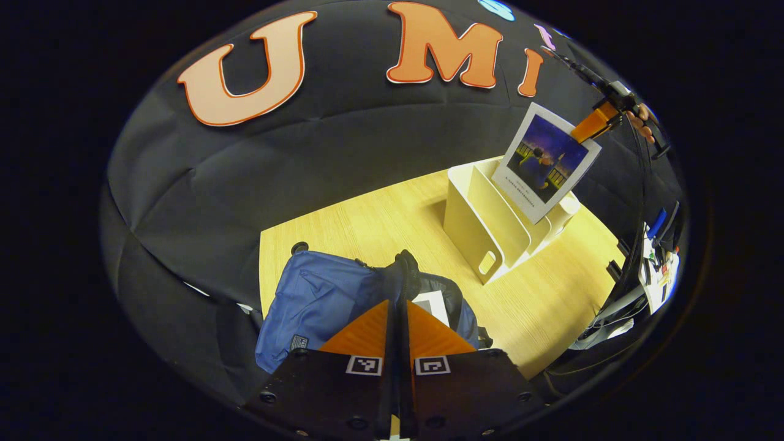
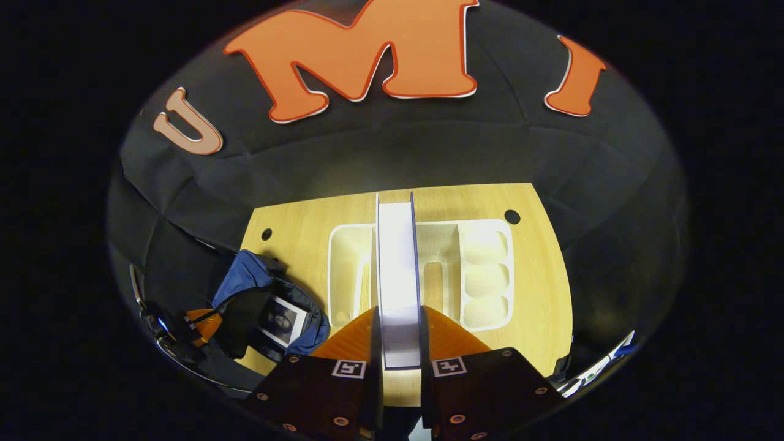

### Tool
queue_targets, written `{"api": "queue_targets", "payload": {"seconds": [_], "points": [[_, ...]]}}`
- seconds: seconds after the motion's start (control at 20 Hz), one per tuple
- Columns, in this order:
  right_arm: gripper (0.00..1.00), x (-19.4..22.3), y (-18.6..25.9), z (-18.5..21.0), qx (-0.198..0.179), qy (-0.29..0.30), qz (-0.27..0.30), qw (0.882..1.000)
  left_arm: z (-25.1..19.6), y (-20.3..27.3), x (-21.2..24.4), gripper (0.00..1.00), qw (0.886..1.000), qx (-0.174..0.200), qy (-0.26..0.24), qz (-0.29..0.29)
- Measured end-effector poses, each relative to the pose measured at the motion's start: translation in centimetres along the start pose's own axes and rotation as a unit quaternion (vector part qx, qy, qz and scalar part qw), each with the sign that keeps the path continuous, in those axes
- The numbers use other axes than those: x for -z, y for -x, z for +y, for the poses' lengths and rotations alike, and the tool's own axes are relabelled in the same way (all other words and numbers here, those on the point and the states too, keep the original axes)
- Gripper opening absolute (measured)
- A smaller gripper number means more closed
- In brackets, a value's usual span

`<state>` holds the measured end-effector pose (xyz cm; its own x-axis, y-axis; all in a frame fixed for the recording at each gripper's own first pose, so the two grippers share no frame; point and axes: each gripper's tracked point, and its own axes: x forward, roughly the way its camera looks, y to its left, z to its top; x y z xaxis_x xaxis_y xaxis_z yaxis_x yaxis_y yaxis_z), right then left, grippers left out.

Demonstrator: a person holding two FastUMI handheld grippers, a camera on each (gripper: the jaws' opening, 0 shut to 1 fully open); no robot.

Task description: Open the schoolbag, grab two books from the bookshelf and put them into the schoolbag.

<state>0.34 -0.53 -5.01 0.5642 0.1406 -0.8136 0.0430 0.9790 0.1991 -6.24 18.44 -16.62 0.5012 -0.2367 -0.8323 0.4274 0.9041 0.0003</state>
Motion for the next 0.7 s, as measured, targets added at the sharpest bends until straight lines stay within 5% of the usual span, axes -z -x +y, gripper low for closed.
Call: {"api": "queue_targets", "payload": {"seconds": [0.35,0.7], "points": [[0.24,1.4,3.2,2.3,-0.088,-0.052,-0.038,0.994,0.4,0.0,-0.4,0.05,1.000,-0.007,-0.004,0.005],[0.24,5.8,2.3,7.9,-0.219,-0.110,-0.038,0.969,0.0,0.3,-1.0,0.05,1.000,-0.016,-0.002,0.005]]}}
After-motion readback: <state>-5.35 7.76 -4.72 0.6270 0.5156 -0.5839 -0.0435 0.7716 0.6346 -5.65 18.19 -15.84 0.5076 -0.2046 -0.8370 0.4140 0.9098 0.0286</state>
